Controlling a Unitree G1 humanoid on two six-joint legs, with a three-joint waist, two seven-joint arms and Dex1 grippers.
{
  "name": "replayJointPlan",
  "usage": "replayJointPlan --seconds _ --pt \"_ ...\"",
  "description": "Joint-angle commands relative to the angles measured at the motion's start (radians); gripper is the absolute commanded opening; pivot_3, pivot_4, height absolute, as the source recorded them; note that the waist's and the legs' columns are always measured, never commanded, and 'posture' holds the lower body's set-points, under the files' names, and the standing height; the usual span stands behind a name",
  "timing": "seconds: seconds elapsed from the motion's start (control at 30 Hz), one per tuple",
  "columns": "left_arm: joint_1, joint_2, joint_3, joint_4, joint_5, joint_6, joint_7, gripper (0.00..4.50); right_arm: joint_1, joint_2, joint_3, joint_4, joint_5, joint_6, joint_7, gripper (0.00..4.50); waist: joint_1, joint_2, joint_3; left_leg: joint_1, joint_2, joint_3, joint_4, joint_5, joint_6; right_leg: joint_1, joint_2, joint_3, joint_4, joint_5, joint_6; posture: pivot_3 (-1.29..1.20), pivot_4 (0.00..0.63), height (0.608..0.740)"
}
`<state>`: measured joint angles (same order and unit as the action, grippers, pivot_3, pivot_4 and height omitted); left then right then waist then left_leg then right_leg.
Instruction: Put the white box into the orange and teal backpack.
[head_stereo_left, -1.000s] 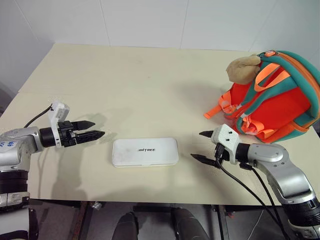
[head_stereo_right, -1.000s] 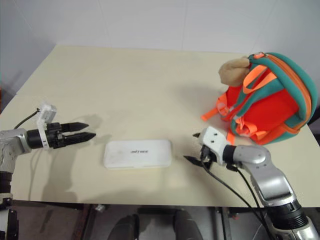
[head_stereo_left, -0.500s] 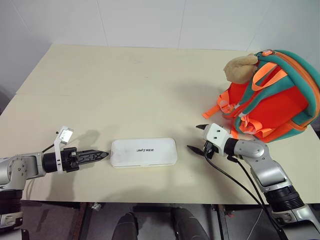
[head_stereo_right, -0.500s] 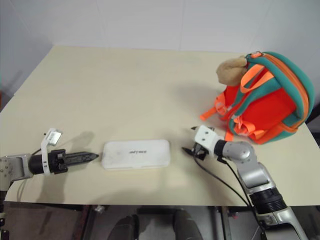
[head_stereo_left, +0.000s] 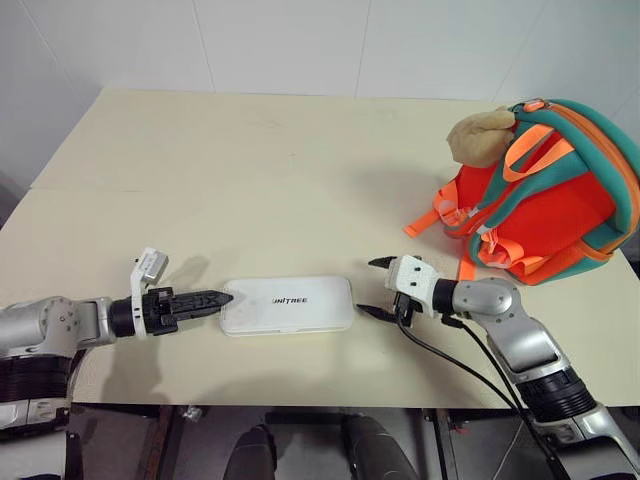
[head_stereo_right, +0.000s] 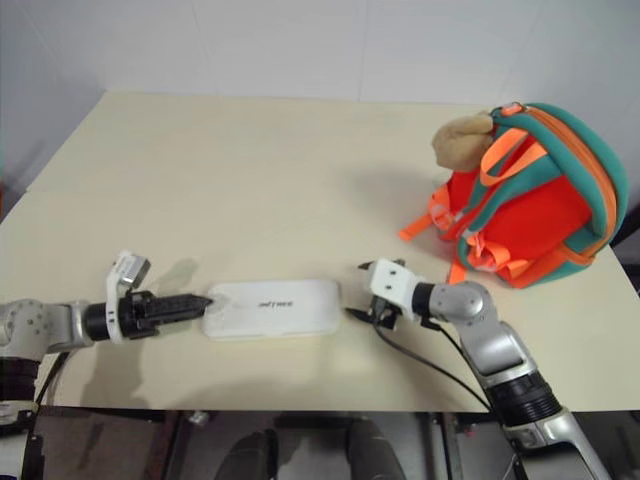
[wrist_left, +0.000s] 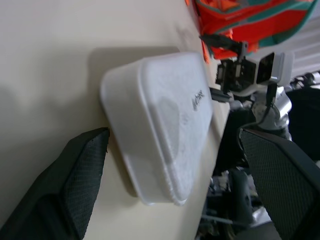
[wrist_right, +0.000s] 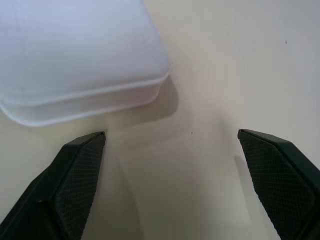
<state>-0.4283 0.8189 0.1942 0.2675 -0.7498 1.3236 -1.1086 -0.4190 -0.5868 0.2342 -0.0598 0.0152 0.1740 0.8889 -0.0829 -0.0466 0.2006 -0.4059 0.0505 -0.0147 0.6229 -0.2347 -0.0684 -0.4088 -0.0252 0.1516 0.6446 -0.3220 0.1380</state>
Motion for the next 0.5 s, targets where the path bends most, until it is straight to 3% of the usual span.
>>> replayJointPlan --seconds 0.03,0.5 --pt "-0.016 -0.009 -0.028 0.023 -0.006 0.005 -0.012 4.46 -0.020 0.006 -0.005 -0.034 0.008 -0.013 0.005 4.49 0.000 0.000 0.000 0.000 0.000 0.000 0.000 0.000 0.000 0.000 0.000 0.000 0.000 0.000 0.000 0.00 0.150 0.740" --pt "-0.033 -0.050 -0.034 -0.007 -0.033 0.025 -0.016 4.46 -0.022 0.024 -0.003 -0.031 0.012 -0.025 0.017 4.49 0.001 0.000 0.000 0.000 0.000 0.000 0.000 0.000 0.000 0.000 0.000 0.000 0.000 0.000 0.000 0.00 0.150 0.740"
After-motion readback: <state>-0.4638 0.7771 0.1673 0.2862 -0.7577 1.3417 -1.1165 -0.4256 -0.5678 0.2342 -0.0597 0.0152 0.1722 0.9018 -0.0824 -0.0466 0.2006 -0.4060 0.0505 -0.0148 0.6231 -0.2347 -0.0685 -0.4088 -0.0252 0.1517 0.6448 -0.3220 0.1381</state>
